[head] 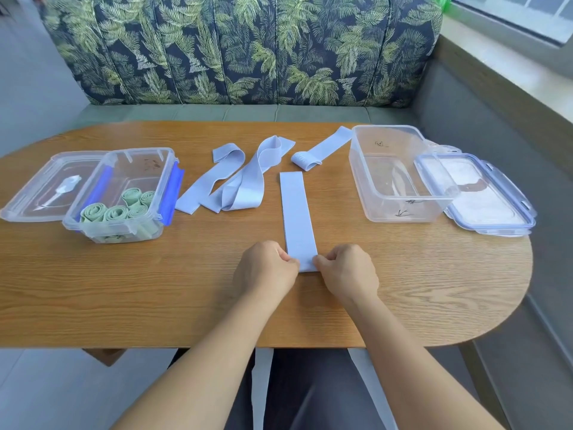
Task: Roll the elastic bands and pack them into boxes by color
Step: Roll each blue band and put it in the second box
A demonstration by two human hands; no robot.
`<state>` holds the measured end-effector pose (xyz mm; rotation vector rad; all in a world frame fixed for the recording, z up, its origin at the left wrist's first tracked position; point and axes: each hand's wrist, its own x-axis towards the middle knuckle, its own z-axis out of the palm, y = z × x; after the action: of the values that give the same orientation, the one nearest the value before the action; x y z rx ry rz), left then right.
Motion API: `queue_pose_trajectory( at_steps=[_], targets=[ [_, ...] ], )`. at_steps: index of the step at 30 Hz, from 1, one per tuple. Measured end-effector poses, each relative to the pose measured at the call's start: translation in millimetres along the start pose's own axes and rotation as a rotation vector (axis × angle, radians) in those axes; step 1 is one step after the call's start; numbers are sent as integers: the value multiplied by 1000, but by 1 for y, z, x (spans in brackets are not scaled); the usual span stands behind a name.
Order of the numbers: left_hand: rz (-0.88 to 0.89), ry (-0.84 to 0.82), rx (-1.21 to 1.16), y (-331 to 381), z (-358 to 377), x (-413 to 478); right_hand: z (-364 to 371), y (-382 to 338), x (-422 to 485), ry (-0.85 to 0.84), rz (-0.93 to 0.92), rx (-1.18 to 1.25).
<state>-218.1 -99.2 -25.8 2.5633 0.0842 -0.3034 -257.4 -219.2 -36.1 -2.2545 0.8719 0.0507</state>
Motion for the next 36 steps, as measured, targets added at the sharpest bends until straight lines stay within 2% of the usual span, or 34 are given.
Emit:
queue_pose_trajectory(
  at_steps=[6, 12, 21, 24, 28, 36],
  targets=[
    [-2, -17, 45, 4, -1, 2, -1, 5, -9, 28, -36, 116],
    [30, 12, 51, 5, -1, 1, 1, 6, -15, 31, -36, 109],
    [178, 57, -145, -15, 10, -12, -7, 1, 2, -97, 66, 206],
    [221, 45, -92, -14, 9, -11, -11, -1, 8, -154, 101, 246],
    [266, 25, 89, -11, 6, -12, -16, -5, 15, -234, 135, 271],
    [232, -30, 196, 1, -3, 1, -17, 2, 14, -238, 105, 313]
  ],
)
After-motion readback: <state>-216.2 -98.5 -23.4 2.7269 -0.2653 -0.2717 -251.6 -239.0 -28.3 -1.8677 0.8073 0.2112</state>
